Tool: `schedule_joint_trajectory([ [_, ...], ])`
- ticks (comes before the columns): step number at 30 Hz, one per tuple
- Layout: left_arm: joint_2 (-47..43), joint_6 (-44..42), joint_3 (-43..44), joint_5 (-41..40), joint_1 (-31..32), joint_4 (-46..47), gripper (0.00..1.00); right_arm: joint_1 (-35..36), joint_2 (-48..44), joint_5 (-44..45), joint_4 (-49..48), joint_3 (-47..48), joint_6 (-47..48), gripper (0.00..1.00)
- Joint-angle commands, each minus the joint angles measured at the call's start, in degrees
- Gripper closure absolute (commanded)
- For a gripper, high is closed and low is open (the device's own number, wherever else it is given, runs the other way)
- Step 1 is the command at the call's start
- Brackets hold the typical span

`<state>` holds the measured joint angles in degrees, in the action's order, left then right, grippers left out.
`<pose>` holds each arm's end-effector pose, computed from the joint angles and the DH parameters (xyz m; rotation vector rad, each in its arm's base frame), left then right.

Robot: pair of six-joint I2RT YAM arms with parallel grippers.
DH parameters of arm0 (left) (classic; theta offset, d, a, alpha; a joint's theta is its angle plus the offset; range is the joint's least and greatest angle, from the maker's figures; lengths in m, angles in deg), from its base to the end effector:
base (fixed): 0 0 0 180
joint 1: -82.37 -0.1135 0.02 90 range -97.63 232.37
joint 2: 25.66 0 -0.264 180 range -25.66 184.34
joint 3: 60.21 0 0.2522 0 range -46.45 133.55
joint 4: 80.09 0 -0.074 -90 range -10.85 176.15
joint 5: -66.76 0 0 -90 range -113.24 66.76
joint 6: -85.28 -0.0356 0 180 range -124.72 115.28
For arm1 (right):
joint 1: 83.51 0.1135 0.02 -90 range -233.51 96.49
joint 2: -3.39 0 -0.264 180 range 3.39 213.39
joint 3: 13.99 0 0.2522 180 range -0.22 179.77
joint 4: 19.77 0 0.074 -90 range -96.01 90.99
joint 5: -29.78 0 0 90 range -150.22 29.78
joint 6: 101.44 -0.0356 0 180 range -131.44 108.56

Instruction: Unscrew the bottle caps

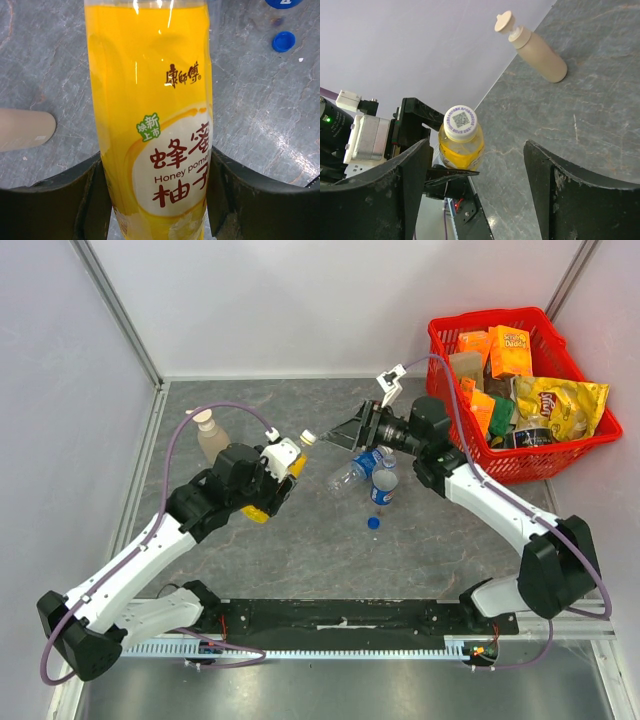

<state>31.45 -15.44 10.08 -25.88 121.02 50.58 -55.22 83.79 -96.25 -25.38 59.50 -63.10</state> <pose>0.1655 -0.1303 0.3281 0.8993 2.0185 -0.2214 0.2799 0.1744 0.3411 -0.1901 1.8232 1.5325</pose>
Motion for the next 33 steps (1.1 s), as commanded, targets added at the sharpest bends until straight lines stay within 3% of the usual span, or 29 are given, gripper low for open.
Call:
schedule_joint_trajectory([
  [1, 0.2, 1.8, -0.3, -1.8, 0.1, 2.5, 0.98, 1.8, 1.4, -0.9, -3.8, 3.8, -2.0, 0.20],
  [13, 1.0, 1.8, -0.5, -1.3, 0.3, 2.8, 0.98, 4.0, 5.9, 0.2, -6.9, 4.3, -4.9, 0.37],
  [33, 1.9, 1.9, -0.8, -0.2, 0.2, 2.8, 0.98, 4.6, 8.5, 0.2, -13.1, 3.0, -8.9, 0.53],
])
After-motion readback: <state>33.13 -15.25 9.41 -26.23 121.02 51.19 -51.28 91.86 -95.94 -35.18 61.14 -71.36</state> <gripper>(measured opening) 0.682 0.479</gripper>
